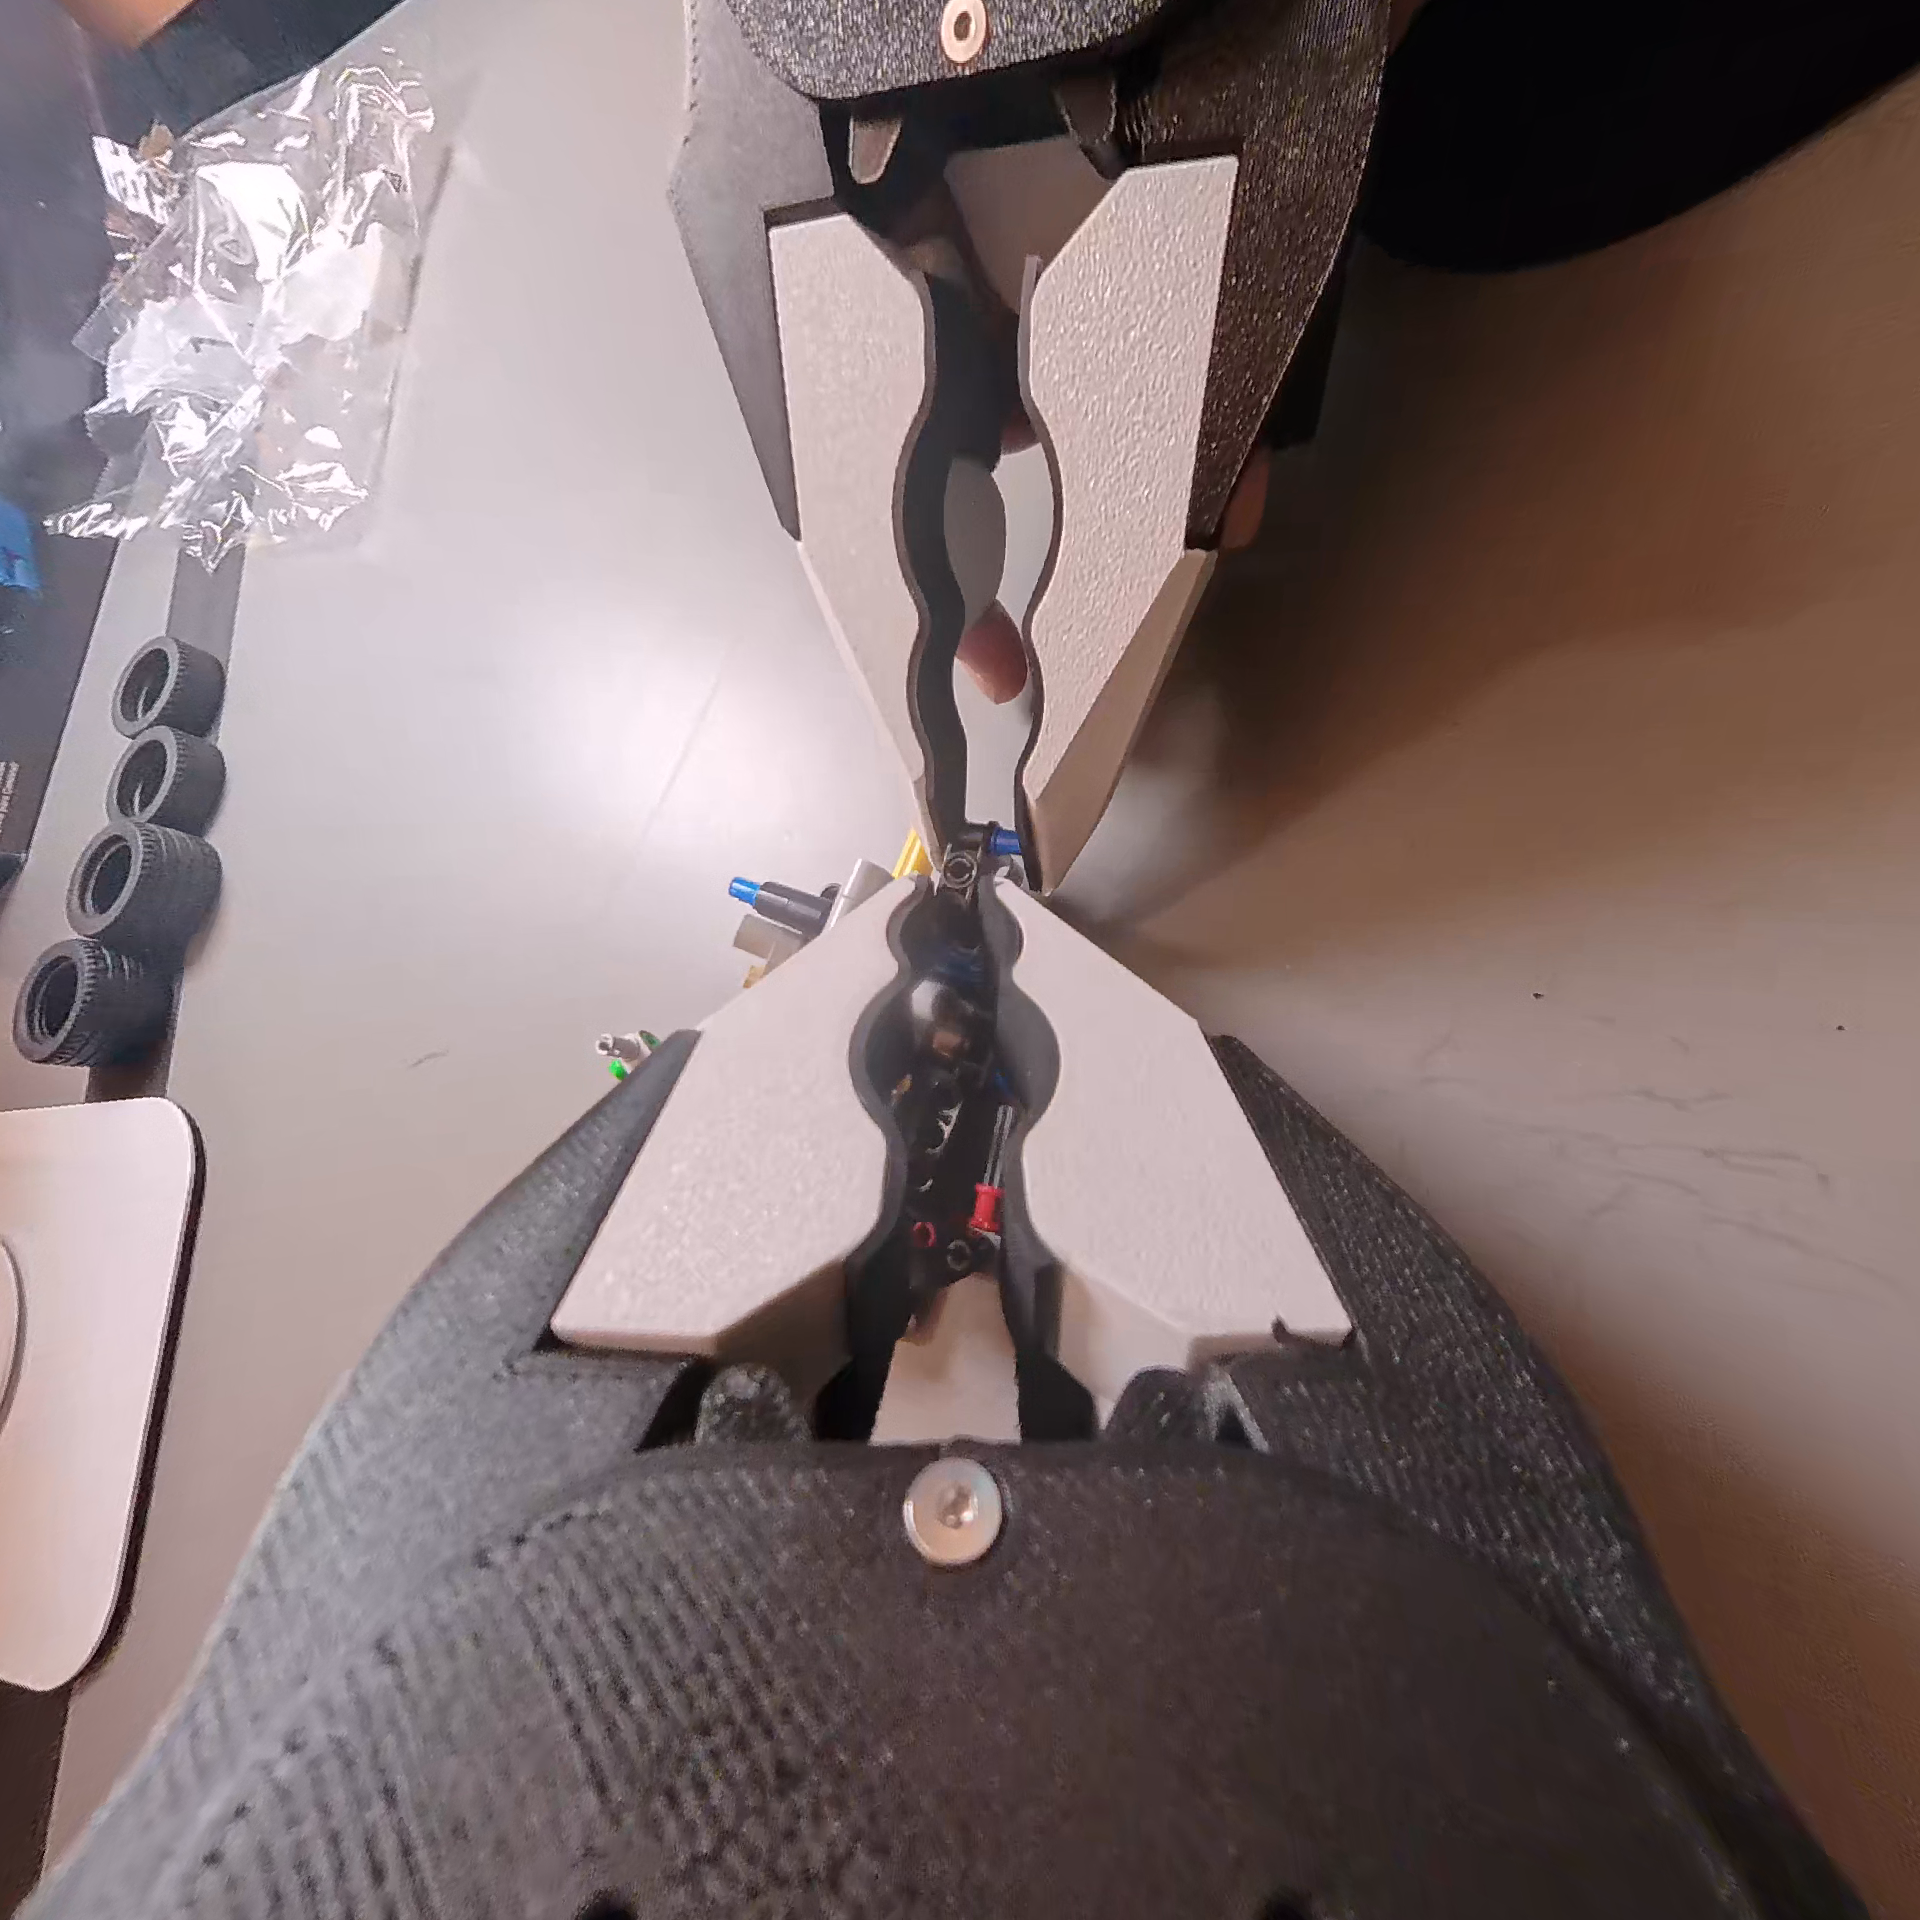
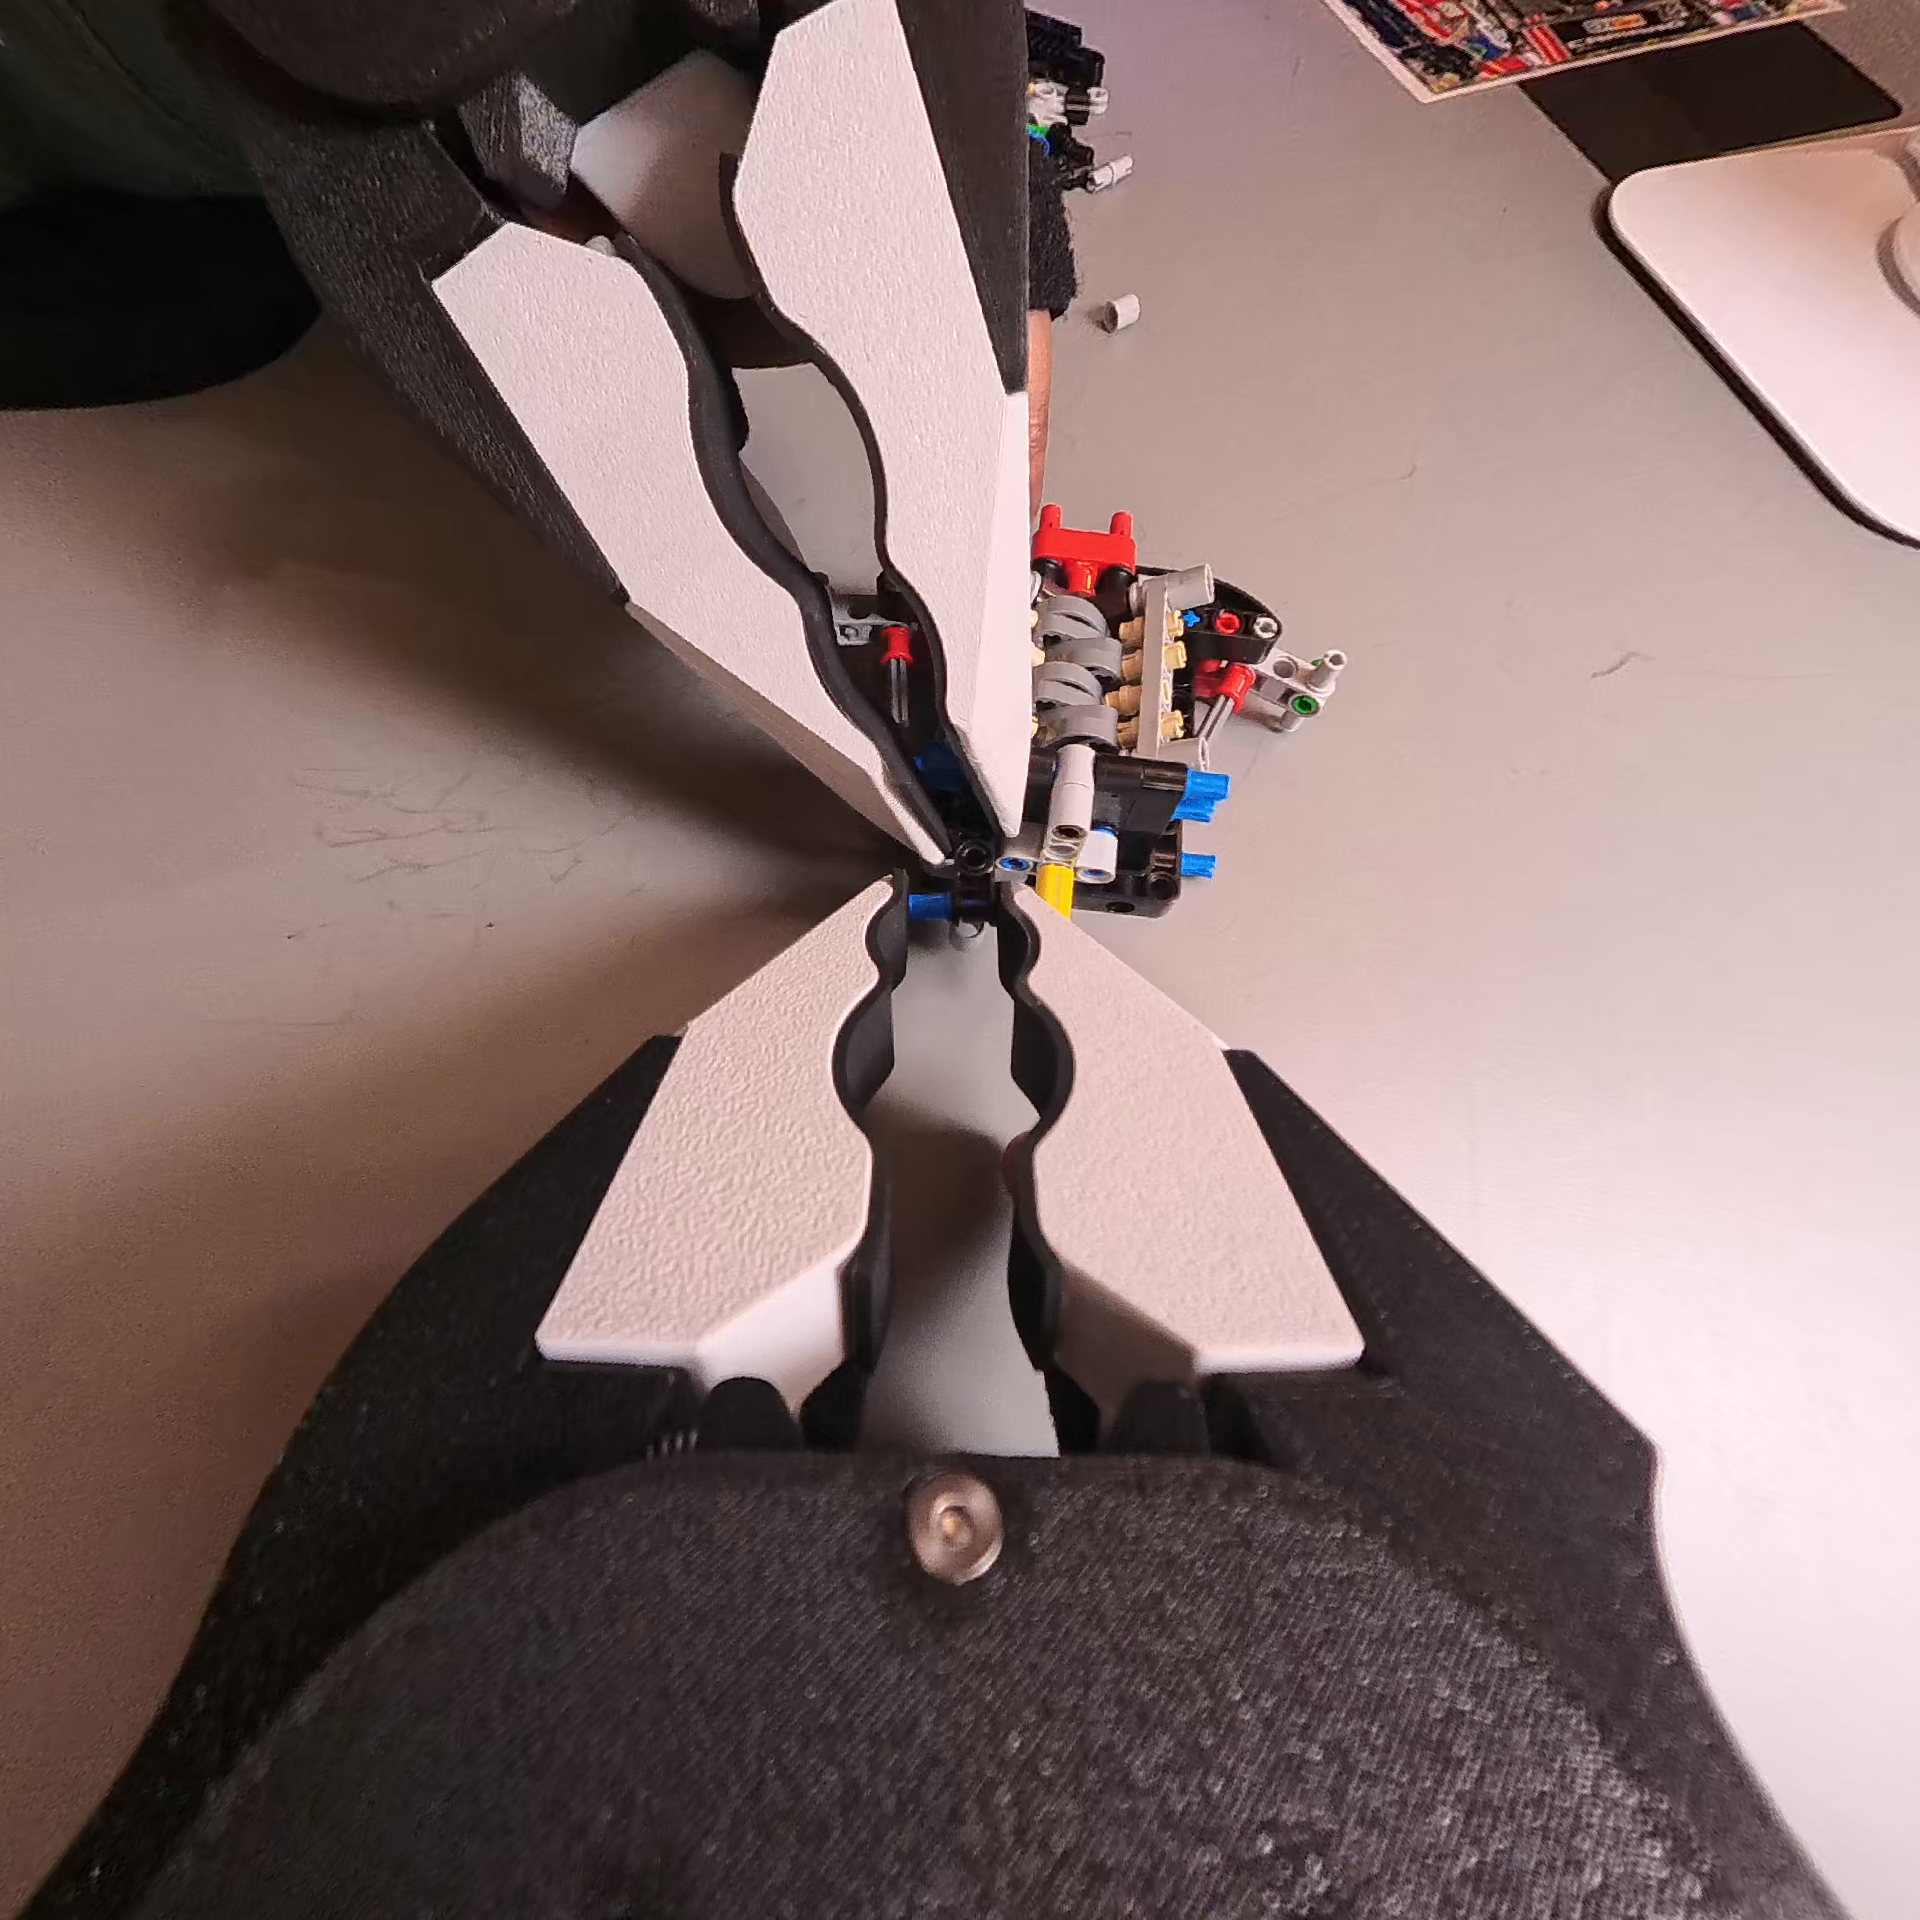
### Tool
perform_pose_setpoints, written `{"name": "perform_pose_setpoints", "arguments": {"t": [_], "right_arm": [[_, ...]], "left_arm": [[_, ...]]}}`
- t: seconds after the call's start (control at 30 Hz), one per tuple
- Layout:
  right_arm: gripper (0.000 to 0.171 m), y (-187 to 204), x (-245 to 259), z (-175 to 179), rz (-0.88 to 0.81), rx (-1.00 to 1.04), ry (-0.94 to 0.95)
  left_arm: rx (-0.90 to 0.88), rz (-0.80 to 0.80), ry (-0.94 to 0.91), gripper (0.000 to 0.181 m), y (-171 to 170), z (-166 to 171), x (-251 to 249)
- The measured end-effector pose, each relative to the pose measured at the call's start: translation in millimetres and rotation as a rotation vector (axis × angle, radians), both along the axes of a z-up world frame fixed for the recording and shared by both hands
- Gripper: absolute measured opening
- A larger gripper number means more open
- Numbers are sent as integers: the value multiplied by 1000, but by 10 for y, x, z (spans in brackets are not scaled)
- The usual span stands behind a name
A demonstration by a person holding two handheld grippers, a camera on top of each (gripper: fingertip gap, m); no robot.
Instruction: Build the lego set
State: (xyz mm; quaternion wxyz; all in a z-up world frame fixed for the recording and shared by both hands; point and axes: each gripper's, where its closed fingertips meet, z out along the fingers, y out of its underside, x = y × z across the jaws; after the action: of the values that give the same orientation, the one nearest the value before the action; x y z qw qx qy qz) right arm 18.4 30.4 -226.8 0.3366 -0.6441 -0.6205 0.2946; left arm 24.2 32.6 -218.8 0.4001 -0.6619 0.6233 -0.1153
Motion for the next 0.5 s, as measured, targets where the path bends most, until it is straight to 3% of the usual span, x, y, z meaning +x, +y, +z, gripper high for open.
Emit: {"name": "perform_pose_setpoints", "arguments": {"t": [0.5], "right_arm": [[15, 20, -31, 75, 1, -2, 51]], "left_arm": [[26, -8, 0, 6, 16, -2, -32]]}}
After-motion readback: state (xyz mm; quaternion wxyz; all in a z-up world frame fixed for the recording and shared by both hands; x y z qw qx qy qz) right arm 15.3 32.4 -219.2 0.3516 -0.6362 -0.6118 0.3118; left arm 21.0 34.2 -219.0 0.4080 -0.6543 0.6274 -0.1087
